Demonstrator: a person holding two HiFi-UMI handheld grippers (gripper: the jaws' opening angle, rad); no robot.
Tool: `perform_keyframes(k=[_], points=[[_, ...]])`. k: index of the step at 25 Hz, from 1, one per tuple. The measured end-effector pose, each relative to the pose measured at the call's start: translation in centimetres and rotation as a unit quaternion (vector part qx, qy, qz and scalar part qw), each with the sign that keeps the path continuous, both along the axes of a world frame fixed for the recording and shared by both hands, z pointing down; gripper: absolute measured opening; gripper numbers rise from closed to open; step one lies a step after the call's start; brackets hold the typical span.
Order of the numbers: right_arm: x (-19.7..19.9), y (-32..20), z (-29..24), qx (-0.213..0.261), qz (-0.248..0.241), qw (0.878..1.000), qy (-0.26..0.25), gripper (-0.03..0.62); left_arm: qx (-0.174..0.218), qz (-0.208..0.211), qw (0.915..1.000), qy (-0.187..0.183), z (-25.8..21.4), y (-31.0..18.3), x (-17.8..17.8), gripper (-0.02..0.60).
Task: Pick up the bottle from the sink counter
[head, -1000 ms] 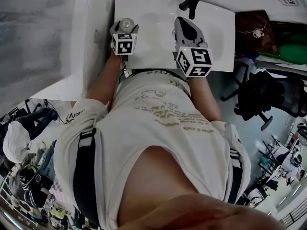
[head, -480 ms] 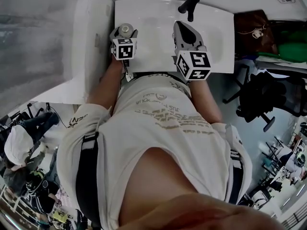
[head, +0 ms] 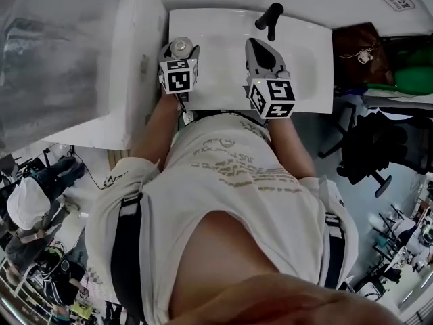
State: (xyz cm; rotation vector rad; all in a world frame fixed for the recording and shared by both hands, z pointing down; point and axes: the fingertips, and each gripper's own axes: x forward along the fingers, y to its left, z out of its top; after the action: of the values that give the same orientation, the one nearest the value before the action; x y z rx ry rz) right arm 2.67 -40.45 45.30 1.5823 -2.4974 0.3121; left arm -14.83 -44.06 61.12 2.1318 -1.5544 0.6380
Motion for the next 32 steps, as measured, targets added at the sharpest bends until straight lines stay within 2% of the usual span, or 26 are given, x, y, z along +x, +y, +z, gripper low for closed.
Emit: perform_keyframes(k=[6,11,16,23,28,32], points=[[-0.5,-0.3,-0.4,0.008,-0.008,1.0,-0.007,0.023,0.029,-0.002,0.9996,0.004,-6.2,-0.1,0.3,0.345],[-0.9,-0.6,-0.5,0.015,-0.014,1.0,-0.017,0.023,0.069,-0.002,0.9975,0.012,-11.8,0.1,1.2,0.345],[-1.6,-0.6,-0.9,0.027,-0.017,0.999,-0.033,0.023,0.085,0.006,0.9963,0.012,-15.2,1.2,1.5,0.345],[-1.9,-1.3,-2.4,0.056,-0.017,0.997,-0.05,0.023,0.098,0.016,0.995,0.001,-17.3,2.6,1.5,0.345],[-2.4,-1.4,-3.8,0.08,-0.022,0.995,-0.053,0.023,0.09,0.015,0.9958,0.01,-16.3,3.3,1.2,0.345],[-2.4,-1.3,-3.8,0.082,-0.029,0.995,-0.054,0.023,0.086,0.017,0.9961,0.014,-15.8,3.5,1.6,0.346]])
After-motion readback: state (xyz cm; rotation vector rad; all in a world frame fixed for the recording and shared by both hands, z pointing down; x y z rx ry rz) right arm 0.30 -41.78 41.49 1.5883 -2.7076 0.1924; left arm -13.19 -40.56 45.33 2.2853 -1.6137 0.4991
